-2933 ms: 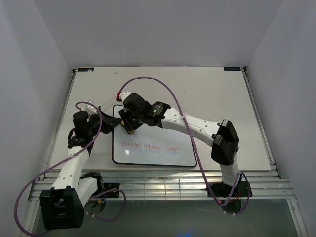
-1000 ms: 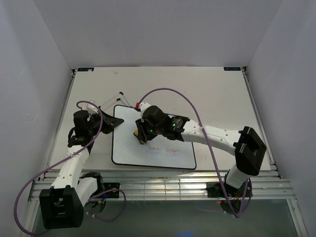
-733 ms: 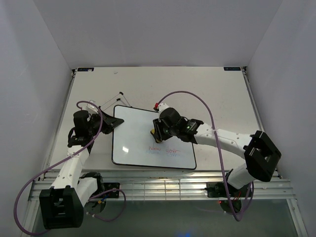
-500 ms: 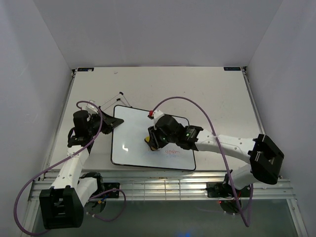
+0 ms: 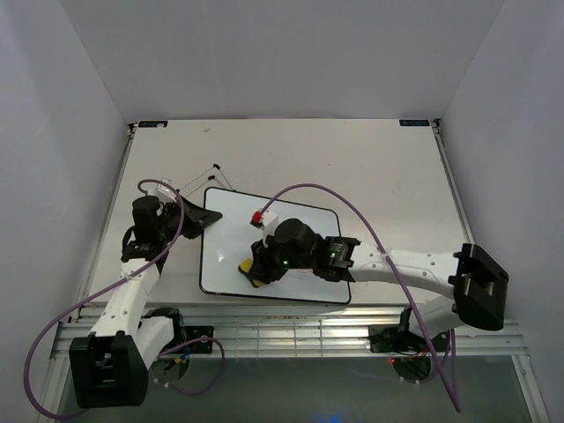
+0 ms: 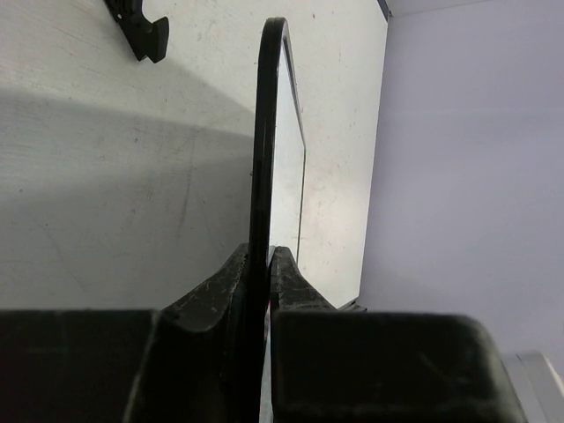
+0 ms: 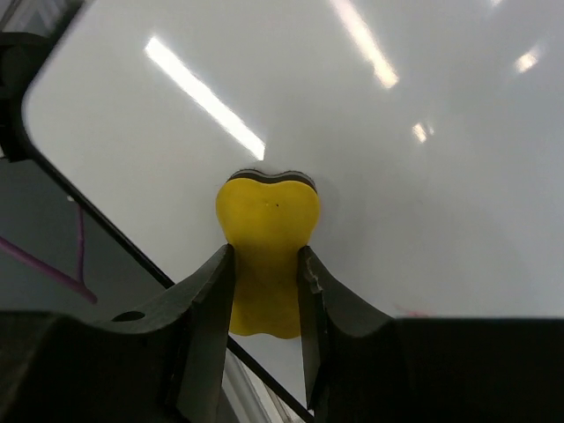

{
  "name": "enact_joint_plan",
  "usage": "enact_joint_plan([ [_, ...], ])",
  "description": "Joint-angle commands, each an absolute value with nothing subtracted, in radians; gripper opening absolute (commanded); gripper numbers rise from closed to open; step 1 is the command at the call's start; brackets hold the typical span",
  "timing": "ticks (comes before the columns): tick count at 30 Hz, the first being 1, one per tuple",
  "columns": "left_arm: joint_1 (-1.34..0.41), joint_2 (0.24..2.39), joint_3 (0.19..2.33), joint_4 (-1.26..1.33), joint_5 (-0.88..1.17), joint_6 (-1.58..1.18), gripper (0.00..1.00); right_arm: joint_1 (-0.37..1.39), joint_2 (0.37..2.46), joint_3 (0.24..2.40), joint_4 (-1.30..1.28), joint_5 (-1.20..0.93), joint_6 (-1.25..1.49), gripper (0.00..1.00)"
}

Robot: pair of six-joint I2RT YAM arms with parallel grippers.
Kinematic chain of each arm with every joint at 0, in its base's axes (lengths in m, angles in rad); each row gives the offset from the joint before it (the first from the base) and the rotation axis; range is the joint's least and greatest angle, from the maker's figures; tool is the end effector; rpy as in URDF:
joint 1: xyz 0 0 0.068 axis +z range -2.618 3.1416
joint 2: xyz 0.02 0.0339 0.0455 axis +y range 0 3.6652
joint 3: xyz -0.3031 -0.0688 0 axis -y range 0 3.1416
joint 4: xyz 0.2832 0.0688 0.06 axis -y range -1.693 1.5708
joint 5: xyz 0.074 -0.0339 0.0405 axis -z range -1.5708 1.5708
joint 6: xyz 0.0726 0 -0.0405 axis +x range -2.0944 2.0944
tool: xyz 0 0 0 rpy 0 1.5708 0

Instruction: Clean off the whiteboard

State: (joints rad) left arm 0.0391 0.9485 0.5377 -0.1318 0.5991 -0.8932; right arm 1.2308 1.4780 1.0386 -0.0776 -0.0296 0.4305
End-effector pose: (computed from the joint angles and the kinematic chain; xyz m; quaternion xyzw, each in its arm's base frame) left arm 0.2431 -0.0315 0.2325 -0.2443 0.8084 -0.4285 0.3212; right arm 0.1318 0.3789 0.2767 -0.3435 0.7931 0.3799 0.3296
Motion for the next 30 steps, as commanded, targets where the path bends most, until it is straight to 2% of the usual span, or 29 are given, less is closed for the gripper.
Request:
enact_joint_plan([
  [1, 0.032, 0.948, 0.594, -0.215, 0.451, -0.897, 0.00, 1.146, 1.441, 0.827, -0.233, -0.041, 0.485, 0.24],
  [7, 0.034, 0.948, 0.597, -0.225, 0.428, -0.887, 0.00, 0.933, 1.266, 0.528, -0.308, -0.054, 0.529, 0.24],
  [13, 0.034, 0.977, 0.578, -0.189, 0.442, -0.887, 0.00, 0.789, 1.114, 0.391, -0.411, -0.052, 0.552, 0.25],
  [25, 0.034, 0.977, 0.600, -0.212, 0.429, -0.873, 0.00, 0.718, 1.114, 0.409, -0.416, -0.106, 0.566, 0.24],
  [30, 0.034, 0.973, 0.554, -0.166, 0.459, -0.911, 0.00, 0.856, 1.159, 0.555, -0.243, -0.206, 0.597, 0.21],
])
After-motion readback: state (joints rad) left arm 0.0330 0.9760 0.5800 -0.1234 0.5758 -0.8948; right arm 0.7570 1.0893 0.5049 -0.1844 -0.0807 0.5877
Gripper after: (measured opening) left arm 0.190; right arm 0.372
